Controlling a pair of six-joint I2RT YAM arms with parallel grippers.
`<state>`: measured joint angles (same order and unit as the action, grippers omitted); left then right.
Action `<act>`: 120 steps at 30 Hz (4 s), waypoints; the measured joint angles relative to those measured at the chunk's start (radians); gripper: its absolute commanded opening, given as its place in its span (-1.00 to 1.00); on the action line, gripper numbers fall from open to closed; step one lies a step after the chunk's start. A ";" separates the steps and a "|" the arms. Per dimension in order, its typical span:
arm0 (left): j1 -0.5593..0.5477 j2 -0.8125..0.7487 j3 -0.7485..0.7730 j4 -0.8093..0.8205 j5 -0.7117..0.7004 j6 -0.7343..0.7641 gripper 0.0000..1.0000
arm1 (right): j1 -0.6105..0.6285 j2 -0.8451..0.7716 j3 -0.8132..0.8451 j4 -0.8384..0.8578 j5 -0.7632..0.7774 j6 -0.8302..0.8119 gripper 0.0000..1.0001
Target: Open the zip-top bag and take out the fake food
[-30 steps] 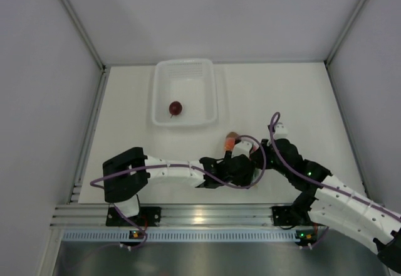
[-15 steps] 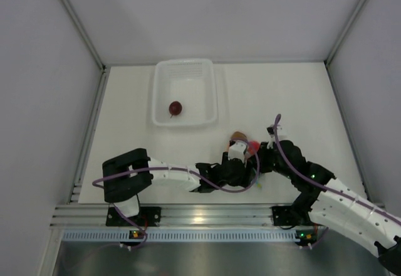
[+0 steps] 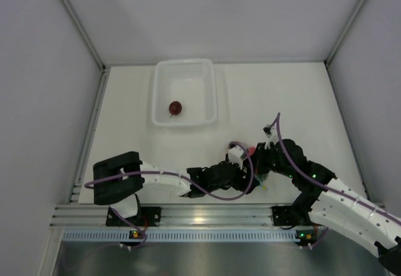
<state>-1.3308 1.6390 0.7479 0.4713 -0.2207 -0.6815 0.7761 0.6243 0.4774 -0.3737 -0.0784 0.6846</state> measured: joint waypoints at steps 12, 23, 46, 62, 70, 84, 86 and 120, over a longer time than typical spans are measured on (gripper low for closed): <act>-0.005 0.070 -0.074 0.238 0.032 0.027 0.64 | 0.000 0.022 0.002 -0.001 -0.065 -0.023 -1.00; -0.003 0.071 -0.201 0.496 0.053 0.076 0.75 | 0.008 0.079 0.134 -0.059 -0.212 -0.130 -1.00; -0.006 0.125 -0.211 0.566 0.094 0.104 0.46 | 0.024 0.132 0.083 0.006 -0.295 -0.184 -1.00; -0.007 0.126 -0.246 0.612 0.090 0.104 -1.00 | 0.056 0.124 0.080 0.005 -0.235 -0.206 -1.00; -0.005 0.091 -0.239 0.519 0.062 0.100 -1.00 | 0.060 0.141 0.108 -0.064 -0.089 -0.274 -1.00; -0.005 -0.041 -0.182 0.180 -0.052 0.029 -1.00 | 0.080 0.203 0.108 -0.080 0.069 -0.291 -1.00; -0.005 -0.048 -0.168 0.131 -0.060 0.016 -1.00 | 0.080 0.203 0.108 -0.082 0.089 -0.290 -1.00; 0.045 -0.428 -0.138 -0.444 -0.325 -0.053 -1.00 | 0.086 0.208 0.108 -0.085 0.380 -0.182 -1.00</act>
<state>-1.2854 1.2110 0.6102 0.0277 -0.5461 -0.7345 0.8623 0.8322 0.5854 -0.4583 0.3019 0.5022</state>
